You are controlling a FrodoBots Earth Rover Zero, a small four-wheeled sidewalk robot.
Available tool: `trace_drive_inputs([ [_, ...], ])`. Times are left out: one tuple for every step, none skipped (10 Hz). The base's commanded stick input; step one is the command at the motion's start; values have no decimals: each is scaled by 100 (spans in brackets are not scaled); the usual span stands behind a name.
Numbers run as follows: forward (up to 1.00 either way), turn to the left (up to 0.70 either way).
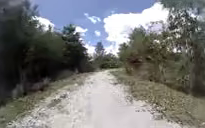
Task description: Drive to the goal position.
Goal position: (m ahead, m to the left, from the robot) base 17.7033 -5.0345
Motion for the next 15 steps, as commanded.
trace_drive_inputs([
  [70, 0],
  [70, 0],
  [70, 0],
  [70, 0],
  [70, 0],
  [70, 0],
  [70, 0],
  [70, 0],
  [70, 0],
  [70, 0],
  [70, 0],
  [70, 6],
  [70, 33],
  [70, 35],
  [70, 16],
])
